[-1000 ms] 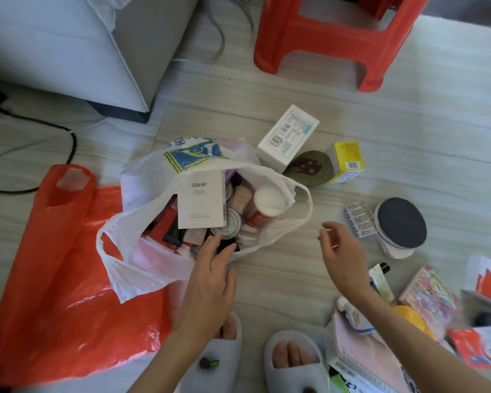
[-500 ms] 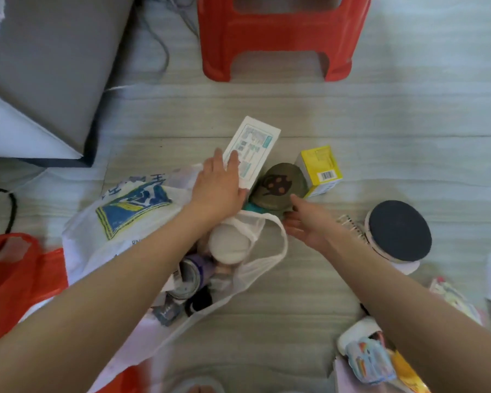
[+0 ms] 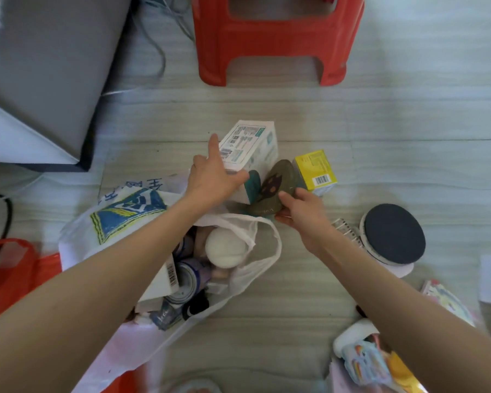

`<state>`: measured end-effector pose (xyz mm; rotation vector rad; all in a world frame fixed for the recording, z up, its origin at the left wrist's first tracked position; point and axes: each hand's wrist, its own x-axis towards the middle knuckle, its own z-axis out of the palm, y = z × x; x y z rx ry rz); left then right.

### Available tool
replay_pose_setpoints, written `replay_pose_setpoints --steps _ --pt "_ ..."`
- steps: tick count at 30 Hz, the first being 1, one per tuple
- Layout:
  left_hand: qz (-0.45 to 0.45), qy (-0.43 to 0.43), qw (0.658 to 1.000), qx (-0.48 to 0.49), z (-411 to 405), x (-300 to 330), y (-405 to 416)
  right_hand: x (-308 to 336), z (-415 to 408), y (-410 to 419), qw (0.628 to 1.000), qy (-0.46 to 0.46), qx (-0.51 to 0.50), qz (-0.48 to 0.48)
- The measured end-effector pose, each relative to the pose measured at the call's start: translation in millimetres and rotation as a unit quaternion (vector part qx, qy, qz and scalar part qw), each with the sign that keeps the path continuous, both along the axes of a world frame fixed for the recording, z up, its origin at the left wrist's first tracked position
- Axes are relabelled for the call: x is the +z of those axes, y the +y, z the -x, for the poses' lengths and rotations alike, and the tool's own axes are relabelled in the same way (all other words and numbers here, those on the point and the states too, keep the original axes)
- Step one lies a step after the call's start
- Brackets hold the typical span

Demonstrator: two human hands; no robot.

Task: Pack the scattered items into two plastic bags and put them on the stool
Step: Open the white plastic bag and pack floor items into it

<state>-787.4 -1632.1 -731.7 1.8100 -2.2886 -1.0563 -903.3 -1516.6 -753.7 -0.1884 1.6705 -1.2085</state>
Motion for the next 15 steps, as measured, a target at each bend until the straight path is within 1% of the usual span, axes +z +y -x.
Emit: replay_pose_setpoints --steps 3,8,10,12,15 --pt "-0.014 0.046 0.998 0.029 -9.4 25.3 4.0 24.2 -1.2 11.9 0.998 0.051 -0.001 0.031" --pt "0.023 0.128 0.990 0.049 -50.9 86.6 41.5 77.4 -11.1 41.7 0.988 0.142 0.021 0.057" --pt "0.040 0.166 0.983 0.072 -75.3 110.2 66.8 95.2 -21.4 56.9 0.983 0.164 0.054 0.059" --pt "0.038 0.194 0.975 0.102 -101.2 129.2 96.1 109.7 -34.0 70.6 0.975 0.190 0.104 0.054" --pt "0.009 0.212 0.968 0.137 -138.2 141.3 131.4 128.2 -52.7 83.8 0.946 0.259 0.192 0.038"
